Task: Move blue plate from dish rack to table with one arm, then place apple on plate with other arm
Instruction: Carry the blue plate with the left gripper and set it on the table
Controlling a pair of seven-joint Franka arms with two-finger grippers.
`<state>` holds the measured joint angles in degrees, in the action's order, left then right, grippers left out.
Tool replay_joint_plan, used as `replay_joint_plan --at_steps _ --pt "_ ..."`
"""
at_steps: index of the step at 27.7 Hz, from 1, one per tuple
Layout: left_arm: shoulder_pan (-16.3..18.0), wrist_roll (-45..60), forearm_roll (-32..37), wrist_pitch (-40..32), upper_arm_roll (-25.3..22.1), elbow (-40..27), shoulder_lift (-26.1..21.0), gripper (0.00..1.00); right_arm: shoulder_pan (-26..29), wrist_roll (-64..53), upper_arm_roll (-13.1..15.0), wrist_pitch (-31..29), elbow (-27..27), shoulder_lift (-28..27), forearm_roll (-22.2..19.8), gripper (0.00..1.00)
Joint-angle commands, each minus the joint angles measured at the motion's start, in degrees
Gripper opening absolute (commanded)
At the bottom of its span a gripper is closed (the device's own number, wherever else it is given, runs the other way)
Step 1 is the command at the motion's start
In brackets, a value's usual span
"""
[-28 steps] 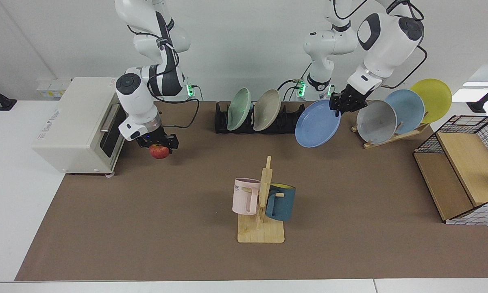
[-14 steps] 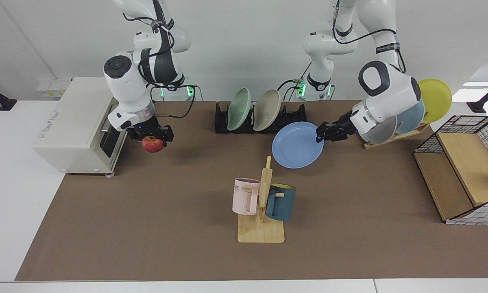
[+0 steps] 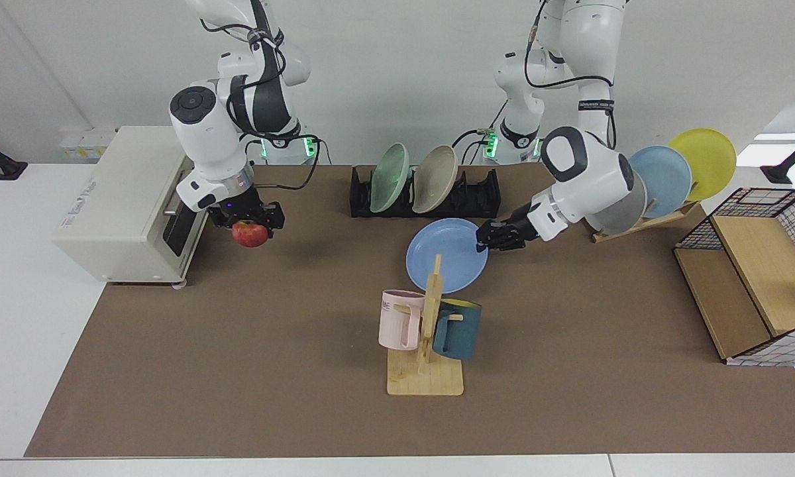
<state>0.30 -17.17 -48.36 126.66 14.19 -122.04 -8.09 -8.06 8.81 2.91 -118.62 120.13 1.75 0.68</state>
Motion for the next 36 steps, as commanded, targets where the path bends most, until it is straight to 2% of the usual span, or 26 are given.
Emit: replay_joint_plan --at_steps 1,4,7,8,11,15,18,20,22,25,28,31,34,36 --pt "-1.3 1.3 -0.3 4.6 1.7 0.4 -0.7 0.02 0.1 0.9 -0.3 1.7 -0.6 0.4 -1.0 0.00" --pt "-1.8 1.4 2.6 6.0 2.1 0.5 -0.8 0.17 0.1 0.9 -0.3 1.7 -0.6 0.4 -1.0 0.01" --pt "-2.4 2.5 3.5 7.3 2.4 0.5 -0.9 0.49 0.2 0.9 -0.4 1.7 -0.6 0.5 -1.0 0.02" --pt "-2.5 2.7 3.6 7.3 2.3 0.4 -0.9 0.53 0.1 0.9 -0.4 1.7 -0.6 0.5 -1.0 0.02" --pt "-2.5 2.9 3.6 7.3 2.4 0.5 -0.9 0.59 0.0 0.9 -0.5 1.9 -0.3 0.9 -1.0 0.05" --pt "-2.5 2.8 3.7 7.2 2.3 0.4 -0.9 0.71 0.1 1.0 -0.5 2.0 0.3 1.2 -1.0 0.05" --pt "-2.5 2.8 3.7 7.1 2.3 0.4 -0.9 0.75 -0.2 1.2 -0.5 2.0 0.2 1.2 -1.0 0.04" --pt "-2.5 2.8 4.2 6.8 2.3 0.5 -0.8 0.84 -0.7 2.0 -0.5 1.9 0.1 1.2 -1.0 0.04" --pt "-2.4 3.8 6.6 6.5 2.3 0.6 -0.5 0.88 -1.2 2.5 -0.5 1.9 0.1 1.2 -1.0 0.04" --pt "-2.0 8.8 14.8 4.9 2.2 1.5 0.5 0.91 -2.0 3.9 -0.5 2.0 0.2 1.2 -1.1 0.04" --pt "-2.0 13.6 24.2 -0.4 1.9 4.5 1.9 0.98 -2.8 5.5 -0.5 2.6 0.1 1.4 -1.1 0.04" --pt "-1.6 15.8 33.9 -10.7 1.5 9.6 2.7 0.99 -4.8 8.0 -0.5 3.1 0.2 1.7 -1.1 0.03" --pt "-1.5 15.9 38.4 -20.5 0.3 14.4 3.9 0.99 -6.4 11.0 -0.5 3.3 0.2 1.8 -1.1 0.03" --pt "-1.4 16.0 39.4 -24.3 -0.5 16.1 5.4 0.99 -7.5 13.0 -0.5 3.9 0.1 1.8 -1.1 0.03"
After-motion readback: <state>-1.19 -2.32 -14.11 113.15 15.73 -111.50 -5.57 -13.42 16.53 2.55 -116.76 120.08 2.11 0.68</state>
